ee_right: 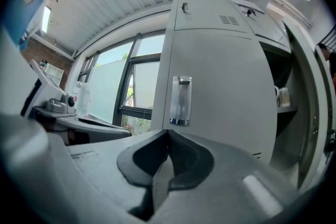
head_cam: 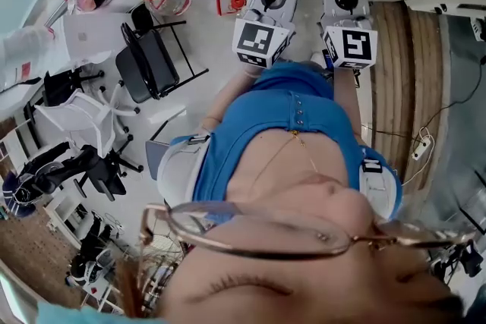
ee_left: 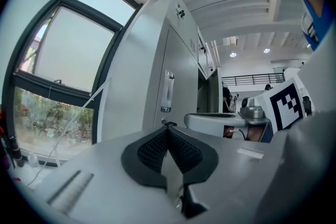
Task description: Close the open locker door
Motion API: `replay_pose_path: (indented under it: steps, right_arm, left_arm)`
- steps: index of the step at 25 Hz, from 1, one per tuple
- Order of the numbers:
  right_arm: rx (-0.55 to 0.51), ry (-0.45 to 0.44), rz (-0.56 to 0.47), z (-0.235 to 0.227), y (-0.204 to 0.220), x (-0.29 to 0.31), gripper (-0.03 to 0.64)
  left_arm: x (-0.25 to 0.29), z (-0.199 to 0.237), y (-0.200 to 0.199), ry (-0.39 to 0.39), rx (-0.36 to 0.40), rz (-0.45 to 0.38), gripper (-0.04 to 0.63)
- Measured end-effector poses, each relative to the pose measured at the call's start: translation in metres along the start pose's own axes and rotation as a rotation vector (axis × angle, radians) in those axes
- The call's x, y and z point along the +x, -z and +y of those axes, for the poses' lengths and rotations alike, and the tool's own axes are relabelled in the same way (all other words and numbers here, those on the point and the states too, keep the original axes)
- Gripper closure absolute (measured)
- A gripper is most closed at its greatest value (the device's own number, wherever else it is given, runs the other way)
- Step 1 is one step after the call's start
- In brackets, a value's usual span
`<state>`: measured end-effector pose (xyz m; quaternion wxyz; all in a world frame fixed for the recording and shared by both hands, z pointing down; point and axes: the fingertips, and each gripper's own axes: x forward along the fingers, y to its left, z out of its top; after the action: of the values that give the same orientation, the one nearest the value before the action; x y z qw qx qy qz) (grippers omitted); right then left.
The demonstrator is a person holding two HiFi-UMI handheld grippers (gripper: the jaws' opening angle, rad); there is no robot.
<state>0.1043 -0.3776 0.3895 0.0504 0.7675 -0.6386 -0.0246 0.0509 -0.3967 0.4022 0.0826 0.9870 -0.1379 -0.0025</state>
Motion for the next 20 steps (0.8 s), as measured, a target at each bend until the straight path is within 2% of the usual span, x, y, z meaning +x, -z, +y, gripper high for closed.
replay_pose_path:
  steps: [7, 20]
  right_arm:
    - [0.023, -0.026, 0.002, 0.017, 0.011, -0.017, 0.615]
    - [0.027, -0.048, 0.014, 0.027, 0.012, -0.029, 0.615]
  left_arm:
    - [-0.005, -0.007, 0.003, -0.009, 0.052, -0.001, 0.597]
    - [-0.009, -0.015, 0.005, -0.012, 0.082, 0.002, 0.597]
